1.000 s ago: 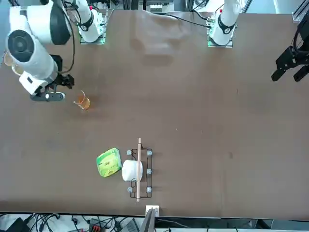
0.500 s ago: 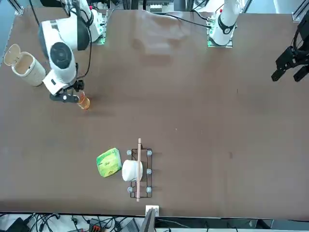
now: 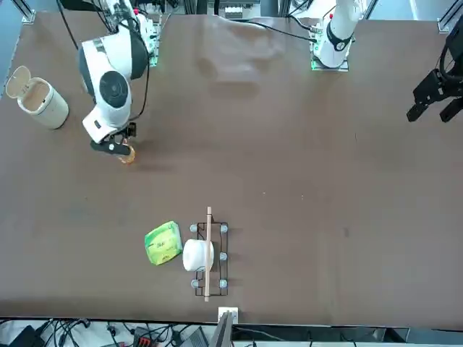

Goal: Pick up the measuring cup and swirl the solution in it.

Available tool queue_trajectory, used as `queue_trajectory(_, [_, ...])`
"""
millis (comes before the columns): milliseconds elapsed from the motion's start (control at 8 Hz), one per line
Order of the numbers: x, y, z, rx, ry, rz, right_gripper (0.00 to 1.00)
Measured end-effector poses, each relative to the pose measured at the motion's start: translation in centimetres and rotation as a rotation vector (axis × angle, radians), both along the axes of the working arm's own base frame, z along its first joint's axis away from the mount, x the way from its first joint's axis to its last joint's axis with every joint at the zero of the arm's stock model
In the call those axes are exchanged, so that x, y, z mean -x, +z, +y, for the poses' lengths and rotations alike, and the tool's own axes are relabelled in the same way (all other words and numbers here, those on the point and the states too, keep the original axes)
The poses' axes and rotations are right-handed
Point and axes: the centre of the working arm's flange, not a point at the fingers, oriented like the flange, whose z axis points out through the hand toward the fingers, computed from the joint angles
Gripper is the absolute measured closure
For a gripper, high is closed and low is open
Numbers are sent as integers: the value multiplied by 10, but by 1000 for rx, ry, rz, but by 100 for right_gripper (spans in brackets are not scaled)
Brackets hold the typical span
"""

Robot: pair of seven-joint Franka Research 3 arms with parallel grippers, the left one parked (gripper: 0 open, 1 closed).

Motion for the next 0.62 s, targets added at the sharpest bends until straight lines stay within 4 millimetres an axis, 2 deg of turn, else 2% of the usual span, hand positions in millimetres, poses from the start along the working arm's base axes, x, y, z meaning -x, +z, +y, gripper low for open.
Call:
queue_trajectory(250, [5, -18, 19, 18, -11, -9, 5])
queue_trajectory(625, [5, -27, 21, 29, -24, -6, 8])
